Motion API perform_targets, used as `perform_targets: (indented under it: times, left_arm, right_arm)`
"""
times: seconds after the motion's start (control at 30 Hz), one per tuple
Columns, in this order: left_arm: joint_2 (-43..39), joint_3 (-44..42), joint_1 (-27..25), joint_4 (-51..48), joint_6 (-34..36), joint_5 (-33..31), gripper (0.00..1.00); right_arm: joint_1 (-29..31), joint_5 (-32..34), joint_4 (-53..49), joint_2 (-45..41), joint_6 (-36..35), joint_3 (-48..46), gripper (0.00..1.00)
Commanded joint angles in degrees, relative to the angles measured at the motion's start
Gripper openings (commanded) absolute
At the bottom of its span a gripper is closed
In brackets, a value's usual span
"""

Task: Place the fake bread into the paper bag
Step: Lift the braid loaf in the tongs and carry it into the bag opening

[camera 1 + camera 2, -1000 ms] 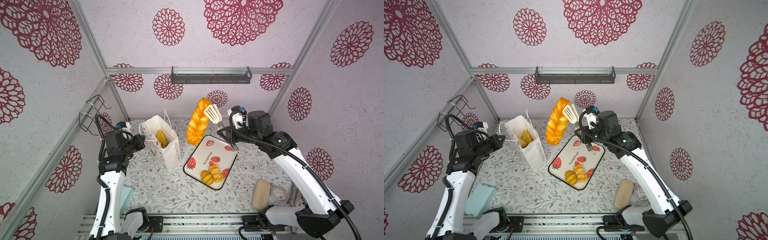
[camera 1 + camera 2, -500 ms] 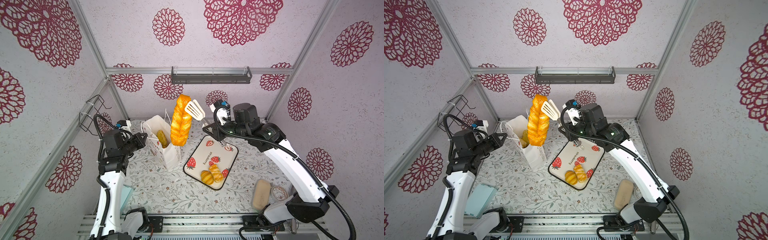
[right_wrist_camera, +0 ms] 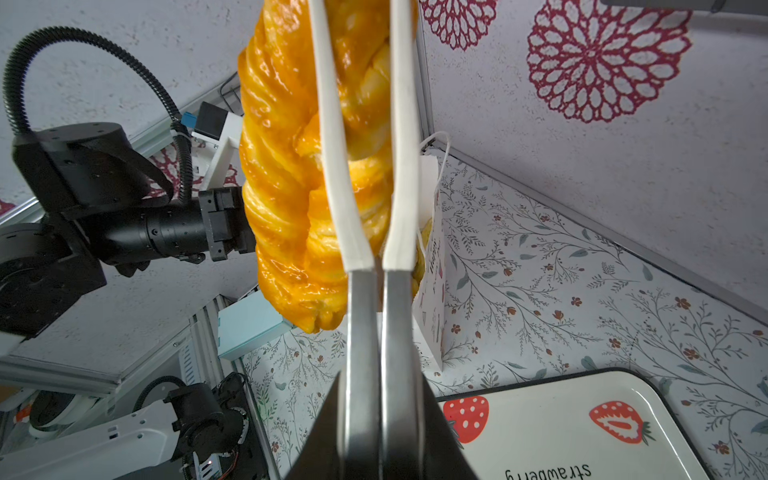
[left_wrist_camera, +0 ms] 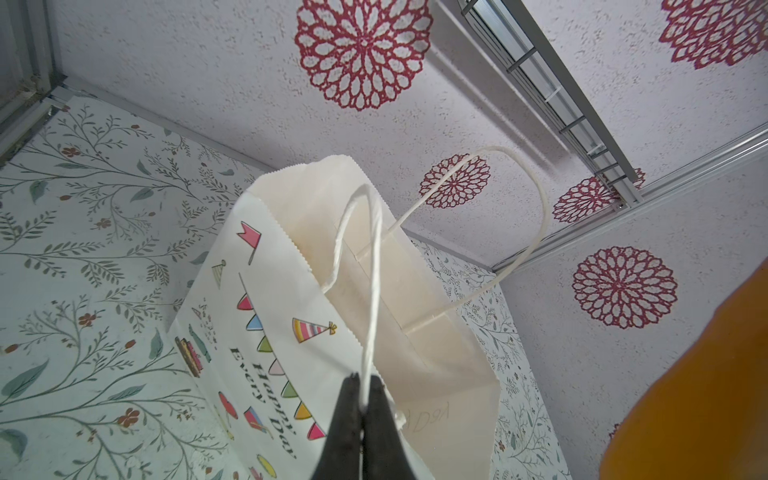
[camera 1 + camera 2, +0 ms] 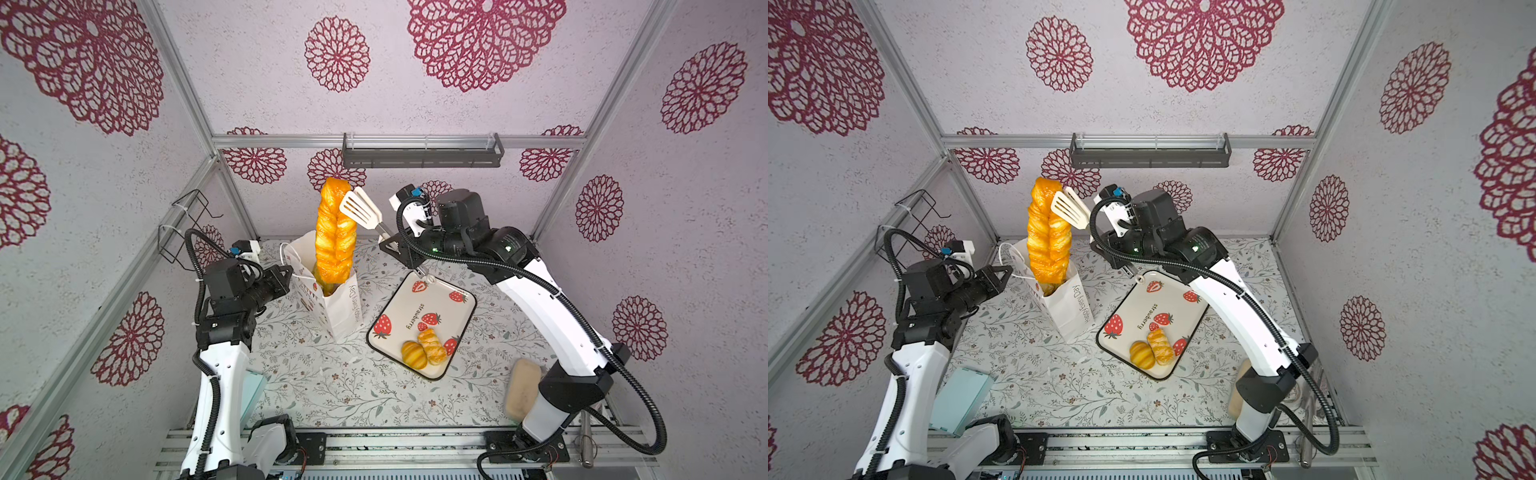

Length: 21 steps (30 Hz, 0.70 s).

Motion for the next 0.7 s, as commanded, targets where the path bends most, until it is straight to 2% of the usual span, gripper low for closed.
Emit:
perform_targets:
  times: [0.0,0.33,0.67]
  left_arm:
    - [-0.7,0.0,0.6,-0.8,0.7,-1.7,0.00]
    - [-1.3,0.5,0.8,-3.4,2.0,-5.3,0.00]
    - [-1.5,0.7,0.9,-4.2,2.3,-6.6,0.00]
  right_arm:
    - [0.3,0.7,3.2,1.5,-2.3,5.1,0.20]
    - [0.5,1.9,2.9,8.9,-3.9,11.9,0.20]
    - [0.5,2.9,2.2,11.1,-5.3,12.3,0.20]
